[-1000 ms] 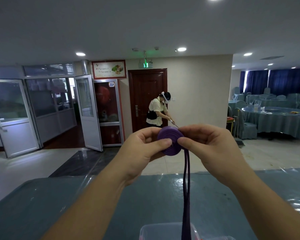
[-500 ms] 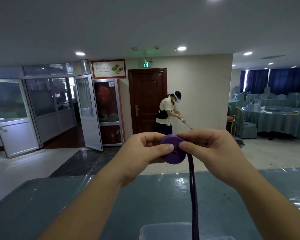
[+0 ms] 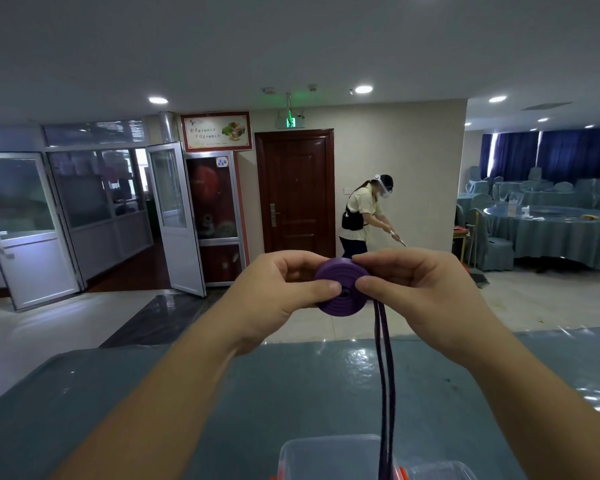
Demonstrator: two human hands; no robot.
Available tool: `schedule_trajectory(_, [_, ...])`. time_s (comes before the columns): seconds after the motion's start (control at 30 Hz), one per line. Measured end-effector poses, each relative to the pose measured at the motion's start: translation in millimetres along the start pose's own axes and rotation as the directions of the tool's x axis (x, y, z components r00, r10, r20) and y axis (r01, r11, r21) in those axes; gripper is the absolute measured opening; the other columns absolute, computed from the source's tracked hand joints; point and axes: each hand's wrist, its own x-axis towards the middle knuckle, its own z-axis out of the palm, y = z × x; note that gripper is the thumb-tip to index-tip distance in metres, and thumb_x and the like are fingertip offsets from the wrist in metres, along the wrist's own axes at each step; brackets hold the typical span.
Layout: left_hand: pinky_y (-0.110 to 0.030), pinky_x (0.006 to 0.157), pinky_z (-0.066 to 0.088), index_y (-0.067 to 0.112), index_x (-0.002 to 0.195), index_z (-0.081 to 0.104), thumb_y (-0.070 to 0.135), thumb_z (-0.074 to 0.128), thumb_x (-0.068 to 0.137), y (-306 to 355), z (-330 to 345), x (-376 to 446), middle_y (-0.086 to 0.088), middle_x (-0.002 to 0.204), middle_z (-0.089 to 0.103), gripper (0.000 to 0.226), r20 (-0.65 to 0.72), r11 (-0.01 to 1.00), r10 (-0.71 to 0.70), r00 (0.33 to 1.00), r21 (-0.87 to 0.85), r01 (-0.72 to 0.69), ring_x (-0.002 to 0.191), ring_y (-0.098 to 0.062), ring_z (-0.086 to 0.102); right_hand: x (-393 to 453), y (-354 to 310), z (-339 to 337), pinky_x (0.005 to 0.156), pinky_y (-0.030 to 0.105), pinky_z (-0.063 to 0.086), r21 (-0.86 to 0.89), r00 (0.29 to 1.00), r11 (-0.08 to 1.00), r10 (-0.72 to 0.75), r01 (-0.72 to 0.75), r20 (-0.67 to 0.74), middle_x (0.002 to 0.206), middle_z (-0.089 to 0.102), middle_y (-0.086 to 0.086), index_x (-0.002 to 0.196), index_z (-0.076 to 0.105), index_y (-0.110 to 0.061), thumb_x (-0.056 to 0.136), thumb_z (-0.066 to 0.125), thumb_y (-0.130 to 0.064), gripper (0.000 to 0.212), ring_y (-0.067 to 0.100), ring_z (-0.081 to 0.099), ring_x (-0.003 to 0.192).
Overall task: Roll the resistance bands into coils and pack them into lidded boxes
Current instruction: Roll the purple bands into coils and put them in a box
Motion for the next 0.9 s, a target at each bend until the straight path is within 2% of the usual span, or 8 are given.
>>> schedule_trajectory(0.1, [-0.023, 0.083, 0.061, 0.011, 0.118, 0.073, 0.005, 0.073, 0.091, 1, 3, 0, -0.008, 0.106, 0.08, 0.028, -0.058, 0.99, 0.006, 0.998, -0.137, -0.014, 0.101, -0.021, 0.077, 0, 5, 5, 0.086, 0.028, 0.063, 0.101, 0.995, 0.995, -0.008, 0.018, -0.103, 0.099, 0.082, -0.003, 0.109, 0.078, -0.02, 0.077, 0.081, -0.018, 0.032, 0.015, 0.079, 0.096])
schedule_trajectory(0.2, [-0.027, 0.083, 0.062, 0.007, 0.122, 0.07, 0.001, 0.071, 0.092, -5, 9, 1, -0.013, 0.109, 0.079, 0.03, -0.088, 0.961, -0.035, 0.996, -0.277, 0.009, 0.103, -0.026, 0.077, 1, 7, 4, 0.086, 0.026, 0.062, 0.094, 0.994, 0.996, 0.005, 0.006, -0.111, 0.1, 0.082, -0.004, 0.112, 0.078, -0.019, 0.085, 0.079, -0.006, 0.03, 0.013, 0.078, 0.096])
schedule_trajectory(0.27, [-0.029, 0.086, 0.062, 0.01, 0.123, 0.07, 0.0, 0.074, 0.09, -6, 9, 2, -0.01, 0.11, 0.08, 0.034, -0.071, 0.978, -0.018, 0.997, -0.21, 0.002, 0.104, -0.024, 0.077, 2, 5, 2, 0.088, 0.025, 0.062, 0.046, 0.997, 0.999, 0.015, -0.012, -0.078, 0.099, 0.082, -0.005, 0.112, 0.078, -0.018, 0.087, 0.078, -0.005, 0.029, 0.011, 0.078, 0.096])
schedule_trajectory(0.37, [-0.024, 0.089, 0.06, 0.021, 0.116, 0.075, 0.009, 0.081, 0.087, -1, 5, 4, 0.002, 0.105, 0.081, 0.032, -0.066, 0.999, 0.047, 0.997, 0.014, -0.046, 0.1, -0.012, 0.076, 4, 0, 0, 0.088, 0.028, 0.063, -0.001, 0.999, 1.0, 0.004, -0.004, -0.051, 0.099, 0.082, -0.007, 0.112, 0.079, -0.02, 0.085, 0.079, -0.008, 0.029, 0.012, 0.078, 0.096])
schedule_trajectory(0.5, [-0.036, 0.096, 0.06, 0.023, 0.117, 0.074, 0.015, 0.081, 0.085, -4, 9, 4, 0.0, 0.108, 0.08, 0.034, -0.149, 0.992, 0.075, 0.986, -0.089, -0.089, 0.105, -0.018, 0.075, 3, -1, 5, 0.084, 0.027, 0.063, 0.076, 0.993, 0.997, -0.023, 0.032, -0.114, 0.1, 0.082, -0.007, 0.11, 0.078, -0.025, 0.084, 0.079, -0.01, 0.03, 0.012, 0.078, 0.097])
schedule_trajectory(0.6, [-0.044, 0.099, 0.059, 0.023, 0.117, 0.073, 0.014, 0.081, 0.087, -7, 13, 4, -0.002, 0.109, 0.08, 0.033, -0.145, 0.991, 0.051, 0.988, -0.112, -0.067, 0.106, -0.021, 0.075, 4, -2, 3, 0.086, 0.025, 0.063, 0.058, 0.995, 0.998, -0.019, 0.024, -0.095, 0.099, 0.082, -0.008, 0.111, 0.077, -0.023, 0.085, 0.079, -0.006, 0.031, 0.01, 0.078, 0.096])
schedule_trajectory(0.77, [-0.038, 0.094, 0.061, 0.02, 0.112, 0.077, 0.014, 0.083, 0.084, 3, 1, 5, -0.003, 0.104, 0.081, 0.029, -0.021, 0.999, 0.038, 0.999, 0.032, -0.037, 0.101, -0.02, 0.077, 4, -5, -3, 0.087, 0.026, 0.062, 0.024, 1.0, 1.0, -0.014, 0.014, -0.016, 0.097, 0.083, -0.004, 0.108, 0.079, -0.019, 0.083, 0.081, -0.007, 0.028, 0.013, 0.079, 0.094])
schedule_trajectory(0.9, [-0.03, 0.086, 0.062, 0.014, 0.116, 0.074, 0.009, 0.079, 0.086, 2, 7, 3, -0.008, 0.105, 0.08, 0.03, -0.049, 0.989, 0.015, 0.999, -0.146, -0.022, 0.1, -0.023, 0.078, 1, 1, -2, 0.086, 0.031, 0.063, 0.134, 0.997, 0.99, -0.032, 0.042, -0.076, 0.103, 0.082, 0.0, 0.114, 0.076, -0.019, 0.073, 0.079, -0.023, 0.042, 0.018, 0.078, 0.099])
